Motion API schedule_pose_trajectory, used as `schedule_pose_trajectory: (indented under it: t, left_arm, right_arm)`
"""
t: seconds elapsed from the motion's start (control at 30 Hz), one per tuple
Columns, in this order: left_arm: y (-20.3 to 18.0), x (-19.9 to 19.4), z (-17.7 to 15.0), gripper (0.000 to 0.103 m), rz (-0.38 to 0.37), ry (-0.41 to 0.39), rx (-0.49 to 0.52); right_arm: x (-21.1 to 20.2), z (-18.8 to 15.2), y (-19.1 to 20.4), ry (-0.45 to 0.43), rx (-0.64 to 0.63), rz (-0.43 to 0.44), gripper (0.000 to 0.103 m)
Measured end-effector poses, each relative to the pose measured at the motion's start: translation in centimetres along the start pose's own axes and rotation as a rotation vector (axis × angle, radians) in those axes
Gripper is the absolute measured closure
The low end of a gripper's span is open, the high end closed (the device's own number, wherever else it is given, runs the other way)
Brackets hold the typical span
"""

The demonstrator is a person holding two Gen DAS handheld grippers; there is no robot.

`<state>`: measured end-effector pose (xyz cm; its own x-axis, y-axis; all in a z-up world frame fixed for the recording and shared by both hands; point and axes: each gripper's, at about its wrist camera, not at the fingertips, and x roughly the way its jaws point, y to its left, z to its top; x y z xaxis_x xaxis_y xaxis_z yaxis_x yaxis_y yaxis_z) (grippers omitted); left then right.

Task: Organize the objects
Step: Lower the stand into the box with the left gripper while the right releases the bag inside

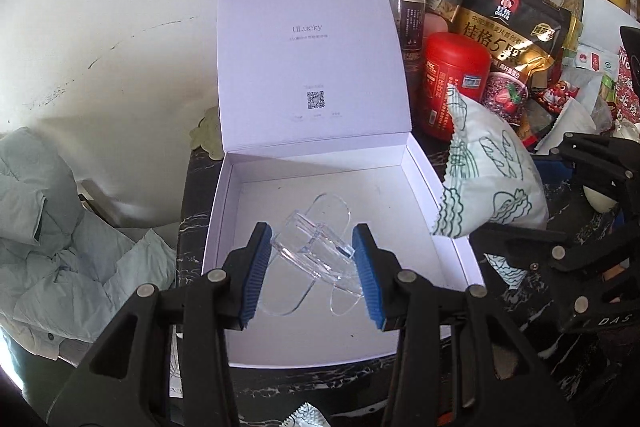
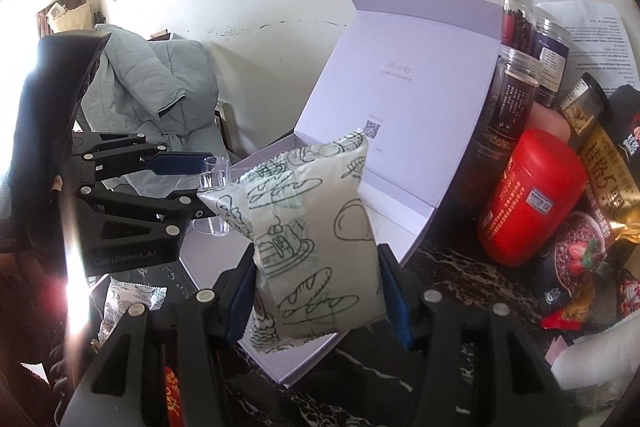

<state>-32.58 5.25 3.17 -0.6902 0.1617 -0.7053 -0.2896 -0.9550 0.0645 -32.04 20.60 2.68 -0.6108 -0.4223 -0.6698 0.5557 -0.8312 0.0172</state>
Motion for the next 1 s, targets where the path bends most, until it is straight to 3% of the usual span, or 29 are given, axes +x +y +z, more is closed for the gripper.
schedule_pose_trajectory:
  t: [0.6, 1.0]
  left_arm:
    - [3.0, 6.6, 1.1, 0.063, 0.052, 0.052, -0.046]
    - [4.2, 9.6, 1.6, 0.063, 0.079, 0.085, -0.055]
  right_arm:
    - [6.6, 3.0, -2.0, 0.047, 0.015, 0.014, 0.046]
    - [10.7, 3.3, -3.3, 0.134, 0.033, 0.029, 0.046]
